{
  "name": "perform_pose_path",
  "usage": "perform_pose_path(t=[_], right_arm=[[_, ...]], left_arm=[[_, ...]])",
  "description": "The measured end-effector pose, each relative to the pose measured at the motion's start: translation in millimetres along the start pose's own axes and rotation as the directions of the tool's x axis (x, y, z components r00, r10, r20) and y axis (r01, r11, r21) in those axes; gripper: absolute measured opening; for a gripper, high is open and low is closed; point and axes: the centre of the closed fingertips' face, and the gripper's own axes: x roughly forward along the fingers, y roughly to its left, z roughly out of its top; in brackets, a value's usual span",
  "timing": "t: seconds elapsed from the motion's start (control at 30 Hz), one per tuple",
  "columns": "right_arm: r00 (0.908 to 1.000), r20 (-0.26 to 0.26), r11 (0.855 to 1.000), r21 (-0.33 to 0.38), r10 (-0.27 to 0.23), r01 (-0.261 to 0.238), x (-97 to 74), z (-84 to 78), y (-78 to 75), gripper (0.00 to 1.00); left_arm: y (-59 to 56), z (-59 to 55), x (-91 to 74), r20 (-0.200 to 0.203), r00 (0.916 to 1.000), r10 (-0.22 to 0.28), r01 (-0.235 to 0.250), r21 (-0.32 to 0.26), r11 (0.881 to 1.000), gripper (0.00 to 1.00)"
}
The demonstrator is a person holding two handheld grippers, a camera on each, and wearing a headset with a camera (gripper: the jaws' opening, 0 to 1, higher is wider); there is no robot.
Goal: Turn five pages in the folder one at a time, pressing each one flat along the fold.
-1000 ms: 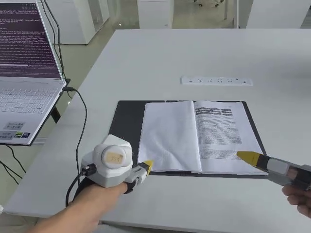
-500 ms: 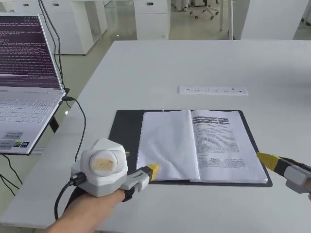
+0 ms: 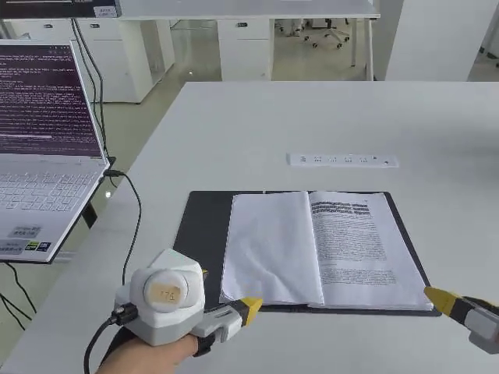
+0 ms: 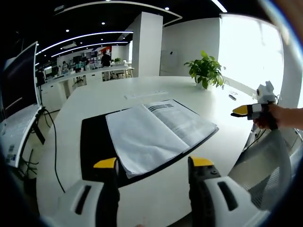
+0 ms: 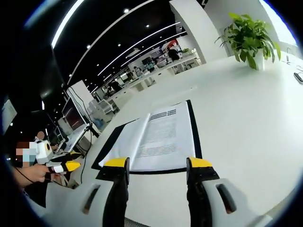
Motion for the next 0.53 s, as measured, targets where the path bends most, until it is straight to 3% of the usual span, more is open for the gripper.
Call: perform_pose_path(t=[0.23, 0.53], right_arm=[[0.9994, -0.031, 0.998, -0.052, 0.017, -0.019, 2.1, -5.4, 5.6, 0.48], [0.9994, -0.03, 0.999, -0.039, 0.016, -0.018, 2.9, -4.4, 3.1, 0.47]], left_arm=[[-0.8, -6.7, 3.4, -0.021, 0.9998, -0.003, 0.003, 0.001, 1.0, 0.58], [2.9, -3.9, 4.2, -0.011, 0.9999, 0.001, -0.001, -0.012, 1.0, 0.57]])
